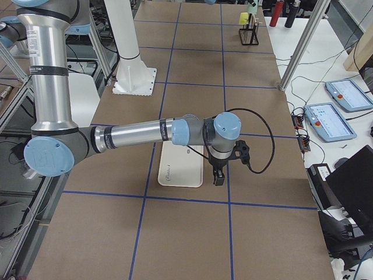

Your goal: Left arm grabs green cup and hands to right arm on tray

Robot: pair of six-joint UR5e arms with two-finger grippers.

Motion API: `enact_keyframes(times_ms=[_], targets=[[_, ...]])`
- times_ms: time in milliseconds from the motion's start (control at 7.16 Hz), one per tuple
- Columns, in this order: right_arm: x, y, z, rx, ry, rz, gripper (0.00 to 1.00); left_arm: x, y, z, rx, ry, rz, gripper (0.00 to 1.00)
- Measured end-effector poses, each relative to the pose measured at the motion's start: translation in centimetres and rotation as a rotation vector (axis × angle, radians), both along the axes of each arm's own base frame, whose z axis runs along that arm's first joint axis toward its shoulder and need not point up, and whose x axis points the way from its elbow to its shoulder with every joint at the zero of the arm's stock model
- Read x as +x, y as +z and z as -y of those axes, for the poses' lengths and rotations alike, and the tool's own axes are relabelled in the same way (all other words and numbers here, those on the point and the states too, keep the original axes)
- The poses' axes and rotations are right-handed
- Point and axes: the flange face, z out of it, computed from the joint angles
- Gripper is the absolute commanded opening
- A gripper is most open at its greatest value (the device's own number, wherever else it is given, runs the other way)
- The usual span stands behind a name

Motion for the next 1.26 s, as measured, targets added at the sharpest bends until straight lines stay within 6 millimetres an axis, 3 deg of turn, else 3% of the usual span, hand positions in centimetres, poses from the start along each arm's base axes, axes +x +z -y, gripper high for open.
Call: enact_keyframes(times_ms=[419, 699, 978, 1258], targets=[[-1.8, -1.7, 2.4, 0.098, 0.035, 0.020, 0.99, 0.8, -3.5, -0.6, -0.054, -0.070, -0.125, 0.24], [-5.1, -3.8, 5.4, 0.164, 0.098, 0.041, 0.99, 3.0, -4.0, -0.8, -0.086, -0.095, -0.185, 0.25], [-11.2, -10.2, 9.4, 0.163, 0.192, 0.098, 0.99, 6.1, -4.1, -1.4, -0.102, -0.116, -0.212, 0.25], [-16.6, -16.7, 11.7, 0.107, 0.268, 0.175, 0.99, 11.1, -5.5, -2.5, -0.125, -0.128, -0.284, 0.24]])
